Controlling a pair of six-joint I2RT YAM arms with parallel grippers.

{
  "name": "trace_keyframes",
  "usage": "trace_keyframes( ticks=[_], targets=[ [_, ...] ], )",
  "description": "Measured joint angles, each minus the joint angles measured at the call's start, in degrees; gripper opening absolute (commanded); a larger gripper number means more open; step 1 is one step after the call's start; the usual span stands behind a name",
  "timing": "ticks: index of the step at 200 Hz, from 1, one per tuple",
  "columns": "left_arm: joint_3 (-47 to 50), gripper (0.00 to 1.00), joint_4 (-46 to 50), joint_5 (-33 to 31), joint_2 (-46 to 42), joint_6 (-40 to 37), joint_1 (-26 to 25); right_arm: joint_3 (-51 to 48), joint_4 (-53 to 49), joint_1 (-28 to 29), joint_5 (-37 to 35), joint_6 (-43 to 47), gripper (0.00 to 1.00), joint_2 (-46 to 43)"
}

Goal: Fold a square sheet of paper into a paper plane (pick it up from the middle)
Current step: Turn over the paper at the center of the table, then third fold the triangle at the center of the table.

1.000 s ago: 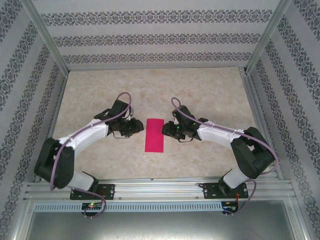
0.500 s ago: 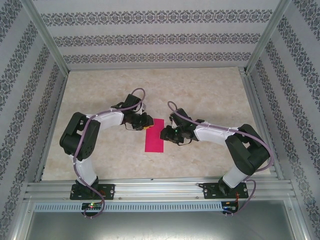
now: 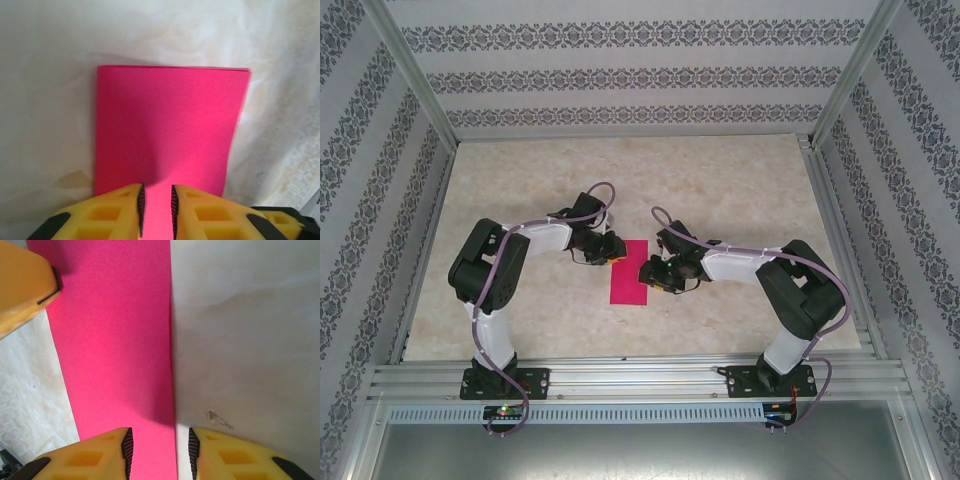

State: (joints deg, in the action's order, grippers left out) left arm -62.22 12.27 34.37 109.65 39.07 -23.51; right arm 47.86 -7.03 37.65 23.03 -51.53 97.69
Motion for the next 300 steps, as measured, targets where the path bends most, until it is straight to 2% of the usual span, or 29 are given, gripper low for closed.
trace_keyframes(
  ticks=[52,122,177,219,263,300],
  targets=[
    [0.2,0.24,-0.3,0.1,0.0,-1.2,0.0,0.0,0.7,0.0,0.1,-1.6,0.36,0.0],
    [1.6,0.24,-2.2,0.2,-0.6,-1.2,0.0,-2.9,9.2,0.1,2.2,-5.7,0.35,0.4],
    [1.9,0.24,-2.6,0.2,-0.7,-1.2,0.0,-4.9,7.0,-0.4,1.5,-5.6,0.36,-3.7],
    [1.9,0.24,-2.6,0.1,-0.7,-1.2,0.0,-6.4,7.9,-0.4,2.0,-6.3,0.36,-3.0],
    [1.9,0.24,-2.6,0.1,-0.7,-1.2,0.0,-7.1,12.9,-0.4,4.3,-8.0,0.31,-1.4],
    [1.9,0.24,-2.5,0.1,-0.7,-1.2,0.0,-7.2,16.8,-0.4,5.6,-9.6,0.36,-0.3]
  ],
)
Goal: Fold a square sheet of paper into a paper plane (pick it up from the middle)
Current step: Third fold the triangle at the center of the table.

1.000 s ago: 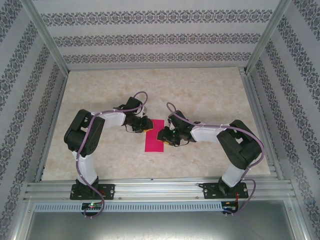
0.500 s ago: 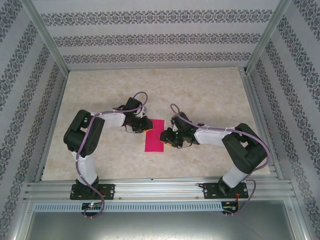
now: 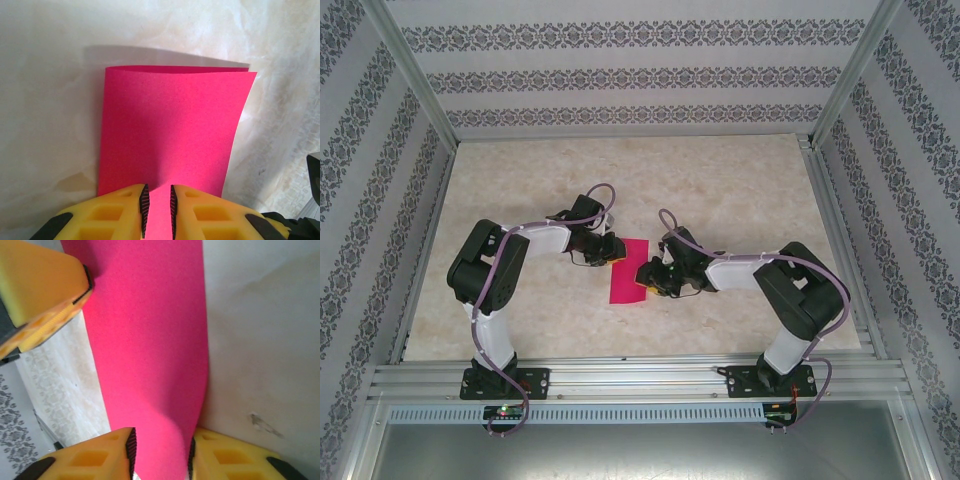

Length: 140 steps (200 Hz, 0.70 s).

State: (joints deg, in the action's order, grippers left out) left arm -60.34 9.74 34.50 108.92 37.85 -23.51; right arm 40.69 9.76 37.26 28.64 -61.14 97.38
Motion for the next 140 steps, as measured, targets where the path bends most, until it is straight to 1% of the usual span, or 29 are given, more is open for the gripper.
trace_keyframes(
  ticks=[34,54,70,91,107,120,131,140],
  targets=[
    [0.0,0.24,0.0,0.0,0.0,0.0,0.0,0.1,3.2,-0.8,0.6,-0.7,0.37,0.9],
    [0.0,0.24,0.0,0.0,0.0,-0.3,0.0,1.2,3.4,-2.0,1.2,-0.5,0.34,2.5],
    [0.0,0.26,0.2,0.0,-0.2,-0.5,0.0,2.5,3.3,-3.1,2.7,-0.3,0.29,4.0],
    [0.0,0.28,1.0,0.2,-0.7,-1.3,0.0,4.0,4.0,-4.4,4.0,-0.1,0.18,6.2],
    [0.0,0.31,2.4,0.2,-1.3,-2.0,0.0,4.7,4.1,-4.9,4.5,0.0,0.15,7.1],
    [0.0,0.35,4.0,0.1,-2.3,-2.8,0.0,5.0,4.0,-5.2,4.9,0.0,0.13,7.3],
    [0.4,0.38,4.9,-0.4,-4.4,-3.3,-0.1,5.3,4.0,-5.3,5.1,0.0,0.09,7.3],
    [1.1,0.42,5.3,-0.9,-6.8,-3.7,-0.1,5.5,4.2,-5.3,5.3,0.0,0.09,7.3]
  ],
)
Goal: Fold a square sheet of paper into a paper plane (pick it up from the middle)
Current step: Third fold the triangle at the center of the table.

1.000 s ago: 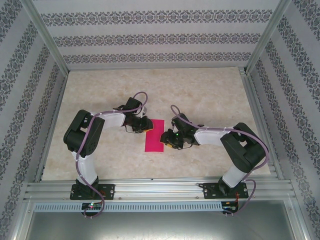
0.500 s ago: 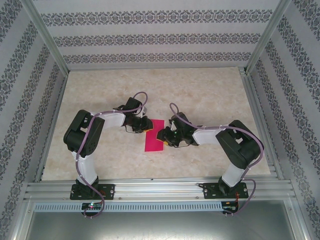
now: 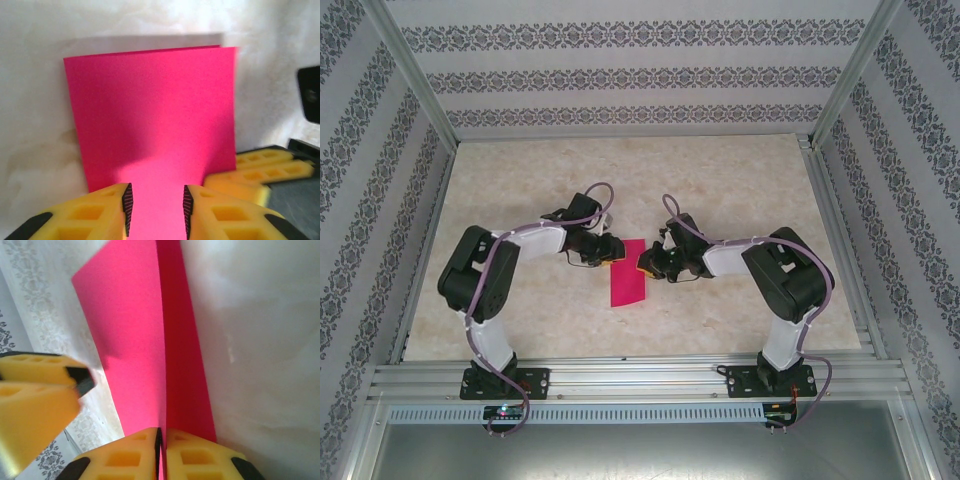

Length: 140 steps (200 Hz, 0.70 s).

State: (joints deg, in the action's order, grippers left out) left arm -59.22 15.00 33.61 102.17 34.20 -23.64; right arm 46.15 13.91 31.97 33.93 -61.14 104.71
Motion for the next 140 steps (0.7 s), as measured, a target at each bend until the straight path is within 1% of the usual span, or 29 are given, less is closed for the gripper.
trace_keyframes(
  ticks=[18,23,33,41,56,74,90,105,126,140],
  targets=[
    [2.3,0.44,0.5,-1.9,-6.6,-1.2,-1.0,0.0,0.1,0.0,0.1,0.0,0.09,0.0],
    [3.0,0.45,0.7,-2.8,-8.8,-1.7,-1.7,0.0,0.1,0.0,0.1,0.0,0.08,0.0],
    [4.6,0.49,1.0,-4.9,-12.7,-2.6,-3.9,0.0,0.1,0.0,0.2,-0.1,0.08,0.0],
    [5.9,0.52,1.3,-7.1,-16.0,-3.8,-6.9,0.0,0.1,0.0,0.2,-0.2,0.08,0.0],
    [8.3,0.53,1.6,-11.2,-20.7,-5.6,-13.3,0.0,0.1,0.0,0.3,-0.2,0.08,0.0],
    [10.8,0.55,2.6,-17.4,-24.2,-7.5,-21.3,0.0,0.0,0.0,0.3,-0.2,0.08,0.0],
    [12.0,0.56,3.5,-23.3,-24.7,-8.9,-27.9,0.0,0.0,0.0,0.5,-0.2,0.08,0.0],
    [12.2,0.56,4.5,-29.1,-23.7,-9.9,-33.0,0.0,0.0,0.0,0.6,-0.2,0.08,0.0],
    [11.1,0.56,5.6,-37.6,-19.7,-11.5,-38.6,0.0,0.0,0.0,0.8,-0.2,0.09,0.0],
    [9.5,0.56,6.5,-42.4,-16.0,-12.5,-41.0,0.0,0.0,0.0,0.9,-0.2,0.09,0.0]
  ],
)
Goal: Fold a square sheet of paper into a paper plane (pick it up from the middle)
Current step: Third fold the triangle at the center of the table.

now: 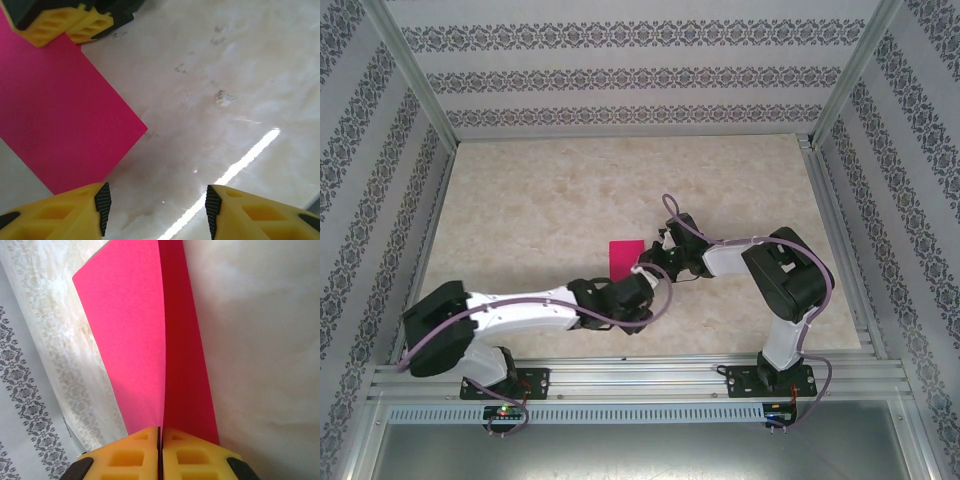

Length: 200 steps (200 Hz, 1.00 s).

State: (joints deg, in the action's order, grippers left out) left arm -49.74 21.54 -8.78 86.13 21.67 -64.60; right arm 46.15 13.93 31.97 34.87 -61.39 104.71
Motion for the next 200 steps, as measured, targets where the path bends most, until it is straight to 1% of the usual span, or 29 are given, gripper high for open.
trace_keyframes(
  ticks=[33,55,70,84,93,129,139,151,163,183,200],
  targets=[
    [-5.7,0.56,1.7,-10.0,8.9,-2.0,-3.3,0.0,0.0,0.0,0.3,0.0,0.09,0.0],
    [-8.3,0.52,2.3,-15.0,12.5,-2.3,-3.9,0.0,0.0,0.0,0.4,0.0,0.09,0.0],
    [-8.7,0.45,2.6,-17.4,13.2,-2.3,-3.9,0.0,0.0,0.0,0.4,0.0,0.09,0.1],
    [-8.7,0.37,3.0,-19.0,13.2,-2.4,-3.9,0.0,-0.1,0.0,0.4,0.0,0.10,0.1],
    [-8.7,0.30,3.0,-19.6,13.2,-2.5,-3.9,0.0,-0.2,0.0,0.4,0.0,0.10,0.1],
    [-8.1,0.12,3.4,-21.2,11.6,-2.4,-3.9,0.0,-0.4,0.0,0.4,0.0,0.10,0.1],
    [-7.8,0.09,3.4,-21.6,10.7,-2.4,-3.9,0.0,-0.5,0.0,0.4,0.0,0.10,0.1],
    [-7.6,0.08,3.4,-21.8,9.6,-2.4,-3.9,0.0,-0.7,0.0,0.6,0.0,0.11,0.1],
    [-7.5,0.06,3.5,-21.9,8.7,-2.4,-3.9,0.0,-1.1,0.0,0.7,0.0,0.14,0.1],
    [-7.5,0.03,3.5,-21.4,7.8,-2.6,-3.7,0.0,-1.8,-0.2,0.7,0.0,0.28,0.1],
    [-7.3,0.01,3.5,-19.7,7.2,-2.7,-3.1,0.3,-1.9,-0.5,1.0,0.5,0.34,-0.3]
  ],
)
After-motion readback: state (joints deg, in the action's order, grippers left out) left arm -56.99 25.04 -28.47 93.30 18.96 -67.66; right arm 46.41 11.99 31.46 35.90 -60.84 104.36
